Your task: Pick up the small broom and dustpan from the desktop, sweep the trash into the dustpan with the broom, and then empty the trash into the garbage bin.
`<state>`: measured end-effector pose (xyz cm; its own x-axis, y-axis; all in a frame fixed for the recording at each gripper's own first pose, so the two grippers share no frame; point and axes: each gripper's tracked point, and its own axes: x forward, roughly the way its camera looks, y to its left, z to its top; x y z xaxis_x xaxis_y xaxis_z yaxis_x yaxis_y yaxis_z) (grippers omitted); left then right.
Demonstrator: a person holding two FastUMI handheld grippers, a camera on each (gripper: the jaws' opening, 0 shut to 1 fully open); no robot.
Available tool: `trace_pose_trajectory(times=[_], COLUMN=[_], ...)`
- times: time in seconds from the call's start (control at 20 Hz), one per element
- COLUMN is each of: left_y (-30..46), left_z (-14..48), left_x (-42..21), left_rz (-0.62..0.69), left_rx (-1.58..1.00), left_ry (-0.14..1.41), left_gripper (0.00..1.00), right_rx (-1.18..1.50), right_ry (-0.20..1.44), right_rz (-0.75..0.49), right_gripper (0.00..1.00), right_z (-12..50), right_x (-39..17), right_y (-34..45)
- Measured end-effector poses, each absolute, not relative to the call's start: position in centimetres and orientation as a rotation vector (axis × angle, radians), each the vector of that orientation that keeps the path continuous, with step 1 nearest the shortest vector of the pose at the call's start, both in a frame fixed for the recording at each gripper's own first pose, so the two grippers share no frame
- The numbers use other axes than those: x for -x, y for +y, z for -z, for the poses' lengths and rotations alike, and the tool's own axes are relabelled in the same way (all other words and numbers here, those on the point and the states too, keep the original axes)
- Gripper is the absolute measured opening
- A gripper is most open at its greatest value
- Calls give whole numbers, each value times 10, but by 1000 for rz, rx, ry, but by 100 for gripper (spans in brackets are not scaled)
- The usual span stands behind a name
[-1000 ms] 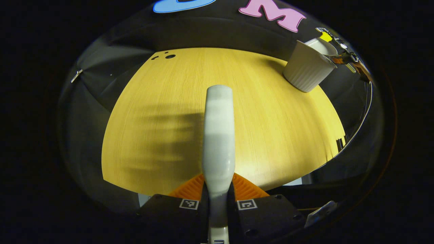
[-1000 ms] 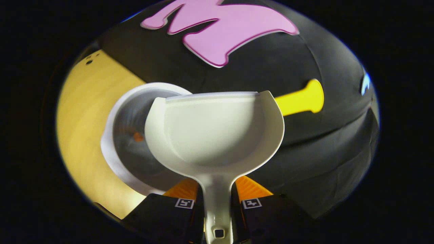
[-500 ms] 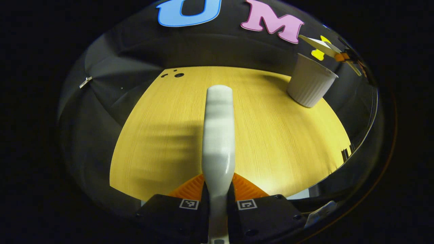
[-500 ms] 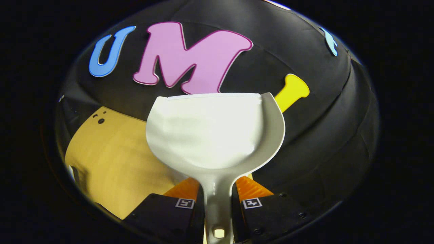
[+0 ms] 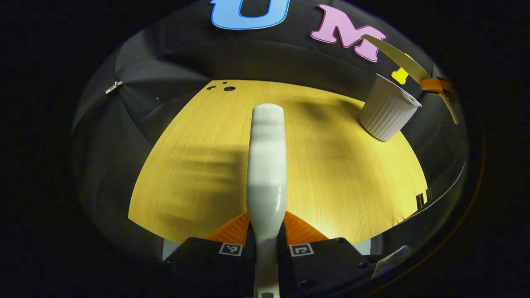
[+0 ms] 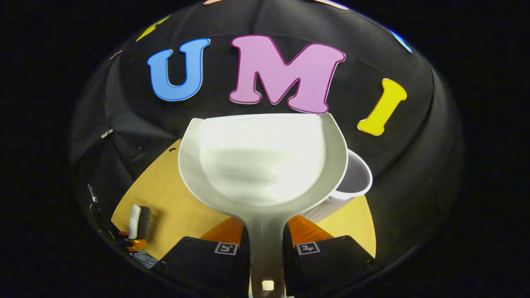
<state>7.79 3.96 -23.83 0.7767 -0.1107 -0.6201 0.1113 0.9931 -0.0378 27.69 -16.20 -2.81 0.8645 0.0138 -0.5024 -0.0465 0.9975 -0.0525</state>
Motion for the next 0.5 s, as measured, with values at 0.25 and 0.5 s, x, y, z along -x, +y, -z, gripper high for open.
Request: trace_pose_trajectory(times=[0.25,0.5], left_y=[41,37], left_z=[249,261], left_x=[-87,-99], left_rz=[121,105], left_rx=[14,29], left_ry=[696,735], left_gripper=[27,27], right_rx=[51,8], right_ry=[643,767], right_rz=[-95,-137], right_gripper=[40,36], right_z=[72,140], right_x=[-268,-232], right_y=[-157,-132])
